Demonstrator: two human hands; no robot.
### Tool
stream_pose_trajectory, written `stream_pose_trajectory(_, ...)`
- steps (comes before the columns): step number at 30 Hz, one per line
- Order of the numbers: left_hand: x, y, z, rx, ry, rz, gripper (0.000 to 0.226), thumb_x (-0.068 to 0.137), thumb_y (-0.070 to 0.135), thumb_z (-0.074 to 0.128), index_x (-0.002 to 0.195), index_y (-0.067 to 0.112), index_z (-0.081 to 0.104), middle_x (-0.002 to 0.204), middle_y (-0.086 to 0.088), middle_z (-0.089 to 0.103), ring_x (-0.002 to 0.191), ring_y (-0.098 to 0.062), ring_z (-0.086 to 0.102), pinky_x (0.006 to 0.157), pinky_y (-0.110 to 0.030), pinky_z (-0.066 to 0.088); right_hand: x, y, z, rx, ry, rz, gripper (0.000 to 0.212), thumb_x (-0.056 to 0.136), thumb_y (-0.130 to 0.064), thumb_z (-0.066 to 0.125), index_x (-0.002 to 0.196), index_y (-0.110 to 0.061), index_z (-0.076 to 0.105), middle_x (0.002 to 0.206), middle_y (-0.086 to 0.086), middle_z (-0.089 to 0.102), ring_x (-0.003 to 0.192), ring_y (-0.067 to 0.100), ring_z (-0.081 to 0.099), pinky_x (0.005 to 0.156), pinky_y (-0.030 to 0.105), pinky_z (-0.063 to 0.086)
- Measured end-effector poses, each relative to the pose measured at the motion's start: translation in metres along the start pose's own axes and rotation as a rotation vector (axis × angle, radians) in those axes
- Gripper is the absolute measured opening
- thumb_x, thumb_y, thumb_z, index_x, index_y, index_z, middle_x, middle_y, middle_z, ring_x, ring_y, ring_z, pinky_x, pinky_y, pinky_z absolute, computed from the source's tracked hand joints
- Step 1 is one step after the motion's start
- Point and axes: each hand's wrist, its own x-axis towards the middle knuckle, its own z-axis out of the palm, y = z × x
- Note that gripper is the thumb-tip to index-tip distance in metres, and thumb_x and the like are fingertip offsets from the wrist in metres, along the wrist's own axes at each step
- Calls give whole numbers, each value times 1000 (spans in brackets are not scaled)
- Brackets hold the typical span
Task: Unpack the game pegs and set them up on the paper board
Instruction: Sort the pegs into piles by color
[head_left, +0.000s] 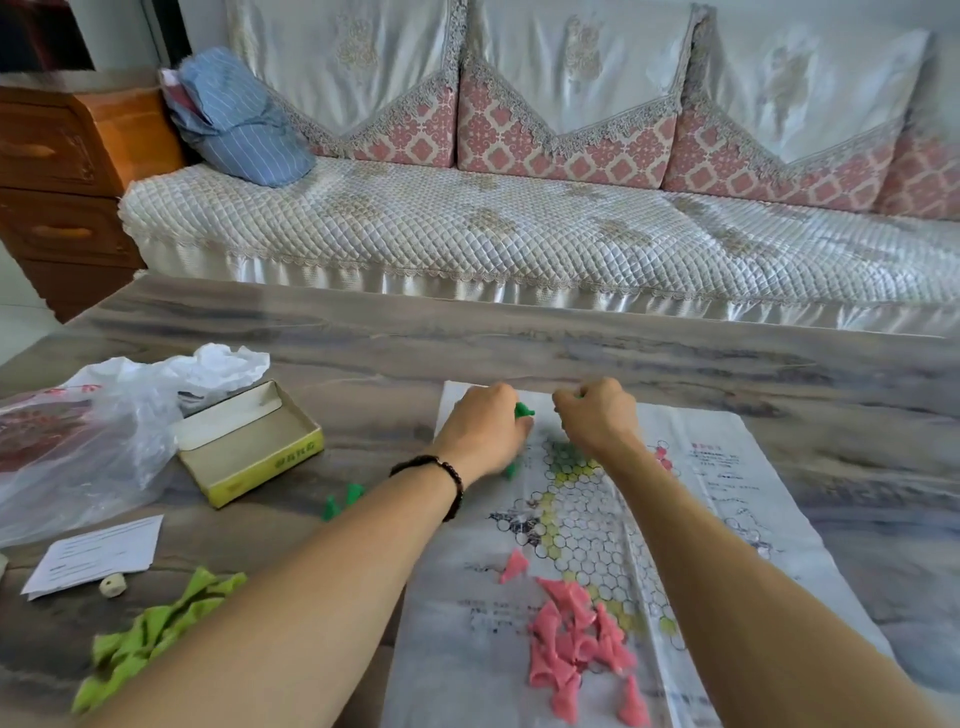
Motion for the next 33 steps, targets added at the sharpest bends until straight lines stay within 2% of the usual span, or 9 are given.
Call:
stream_pose_trajectory(4, 8, 7, 5, 39, -70, -1, 26, 89, 30, 66, 102, 7, 64, 106, -11, 66, 90, -28, 63, 71, -33, 48, 6, 3, 4, -72, -74, -46, 37, 88, -22, 51, 55, -12, 39, 51, 2, 41, 48, 18, 39, 44, 23, 33)
stream_pose_trajectory(9, 5, 4, -5, -11, -129, 5, 40, 90, 30, 64, 125, 11, 61, 120, -8, 65, 105, -23, 61, 89, -32, 51, 1, 0, -6, -43, -141, -73, 43, 94, -30, 44, 59, -5, 46, 60, 10, 56, 53, 27, 54, 53, 29, 46)
stream_pose_trajectory(11, 2, 2, -10, -37, -138, 18, 40, 95, 26, 58, 132, 12, 57, 127, -9, 63, 112, -23, 59, 94, -31, 48, -4, -2, -13, -26, -166, -75, 51, 97, -35, 40, 78, 8, 60, 80, 18, 68, 64, 32, 67, 67, 39, 58)
stream_pose_trajectory(14, -7, 0, -17, -39, -155, 54, 40, 97, 20, 53, 136, 13, 53, 134, -8, 58, 119, -23, 56, 102, -34, 45, -10, -6, -23, 4, -229, -78, 55, 99, -39, 35, 100, 9, 61, 86, 21, 69, 62, 26, 69, 73, 47, 59)
stream_pose_trajectory(18, -25, -10, -32, 2, -100, 132, 37, 98, 17, 51, 135, 13, 55, 132, -5, 60, 117, -19, 57, 99, -28, 44, -22, -15, -29, -74, -222, -181, 55, 99, -38, 34, 88, 9, 60, 91, 21, 69, 76, 34, 67, 74, 49, 57)
stream_pose_trajectory(22, -51, -43, -59, 32, -36, 125, 32, 97, 16, 53, 128, 14, 61, 127, -3, 63, 112, -18, 59, 94, -27, 45, -40, -29, -24, -171, -155, -299, 39, 97, -27, 40, 64, -5, 43, 60, 10, 53, 54, 25, 48, 54, 32, 39)
stream_pose_trajectory(26, -82, -86, -89, 79, -31, 20, 33, 94, 14, 54, 126, 16, 62, 124, -3, 64, 107, -18, 60, 91, -29, 47, -70, -53, -3, -246, -267, -427, 25, 90, -23, 52, 94, -4, 68, 90, 10, 71, 83, 27, 65, 74, 36, 51)
stream_pose_trajectory(29, -103, -106, -101, 128, -115, -16, 42, 88, 15, 60, 129, 20, 59, 122, -1, 62, 96, -13, 56, 81, -20, 40, -97, -70, 17, -284, -427, -526, 34, 85, -26, 64, 116, -14, 66, 108, 3, 69, 94, 19, 64, 88, 30, 50)
stream_pose_trajectory(33, -119, -114, -99, 129, -194, 3, 62, 80, 31, 73, 137, 27, 50, 124, 5, 58, 100, -10, 53, 81, -21, 40, -116, -81, 42, -348, -511, -547, 44, 79, -25, 69, 121, -16, 63, 110, 2, 67, 98, 19, 63, 86, 27, 49)
